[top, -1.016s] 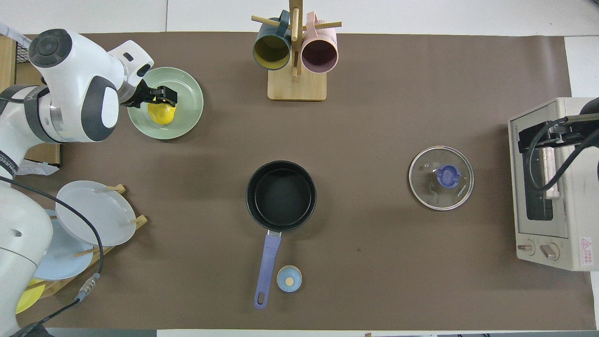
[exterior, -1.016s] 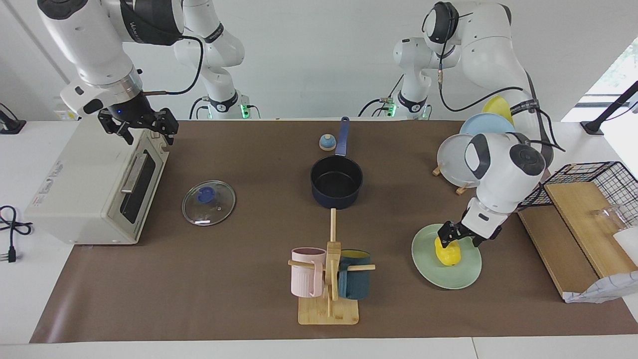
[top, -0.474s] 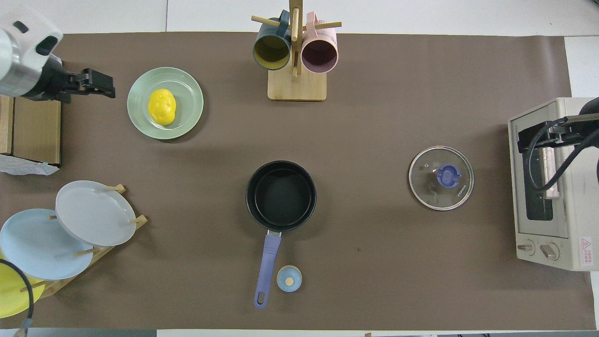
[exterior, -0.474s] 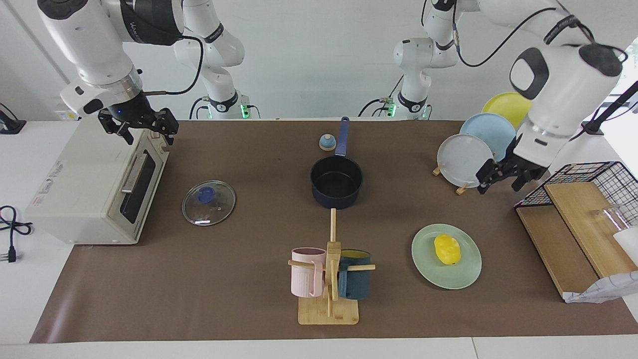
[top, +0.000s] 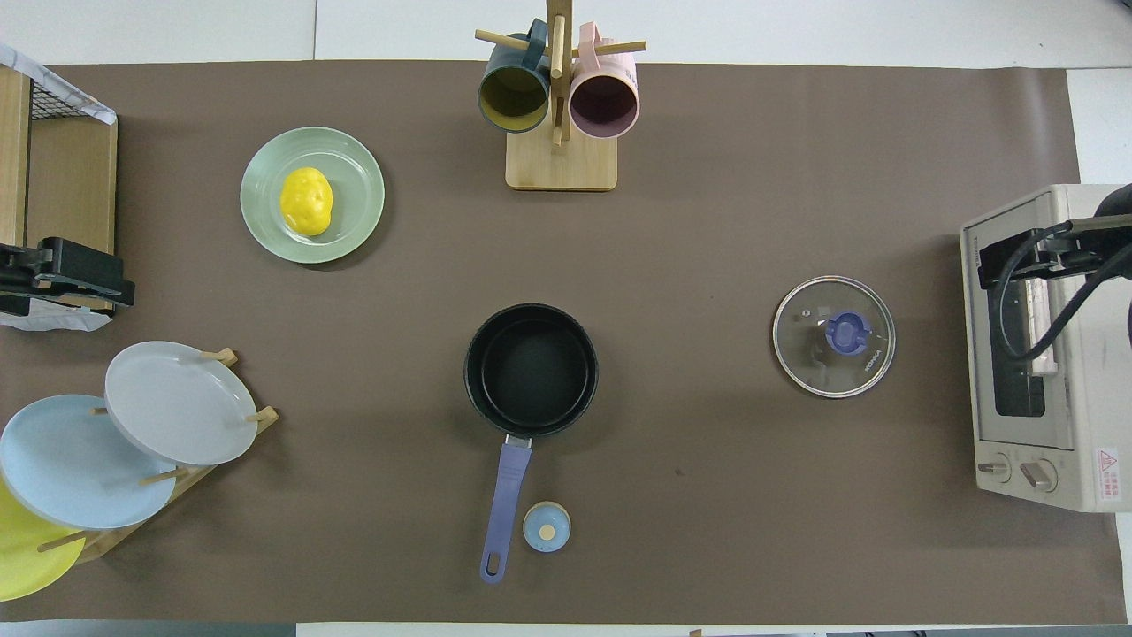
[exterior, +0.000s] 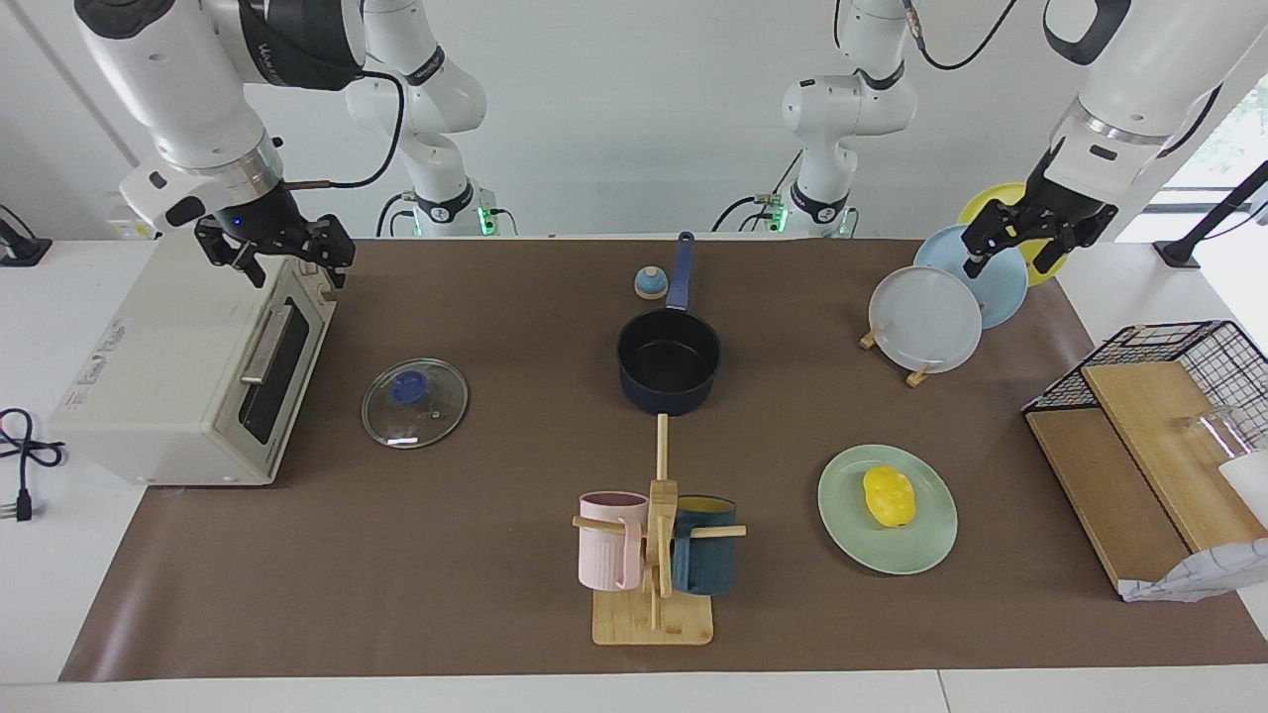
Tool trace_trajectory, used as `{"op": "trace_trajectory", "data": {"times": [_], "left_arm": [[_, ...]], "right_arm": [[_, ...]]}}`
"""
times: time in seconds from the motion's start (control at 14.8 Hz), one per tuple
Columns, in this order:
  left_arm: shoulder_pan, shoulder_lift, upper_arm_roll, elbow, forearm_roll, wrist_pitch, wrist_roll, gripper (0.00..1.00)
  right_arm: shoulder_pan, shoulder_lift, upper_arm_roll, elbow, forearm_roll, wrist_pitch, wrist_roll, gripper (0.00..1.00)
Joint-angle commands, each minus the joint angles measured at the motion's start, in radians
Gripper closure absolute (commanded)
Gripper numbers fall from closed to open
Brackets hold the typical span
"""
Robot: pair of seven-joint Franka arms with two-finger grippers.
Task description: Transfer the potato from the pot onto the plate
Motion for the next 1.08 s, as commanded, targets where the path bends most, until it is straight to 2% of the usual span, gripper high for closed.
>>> {"op": "trace_trajectory", "data": {"times": [0.0,0.14,0.27,0.54,1.02], "left_arm": [[-0.026,-0.039,0.007,-0.058,0.02,0.039,-0.003,0.0],[-0.026,-0.018,0.007,-0.02,0.022,0.084,-0.001,0.0],[-0.026,0.011,0.007,0.042,0.022,0.073,0.002,0.0],[-0.026,-0.022,0.007,-0.034,0.024,0.067,0.002,0.0],[-0.017,-0.024,0.004,-0.029,0.019,0.056,0.002,0.0]], "right_arm": [[-0.015,0.009,0.015,0.014,0.004,0.005,0.019,0.0],[-0.015,0.009,0.015,0.014,0.004,0.005,0.019,0.0],[-0.015,0.009,0.015,0.014,0.004,0.005,0.019,0.0],[-0.016,0.009,0.015,0.012,0.004,0.005,0.019,0.0],[-0.016,0.009,0.015,0.012,0.004,0.005,0.019,0.0]]}}
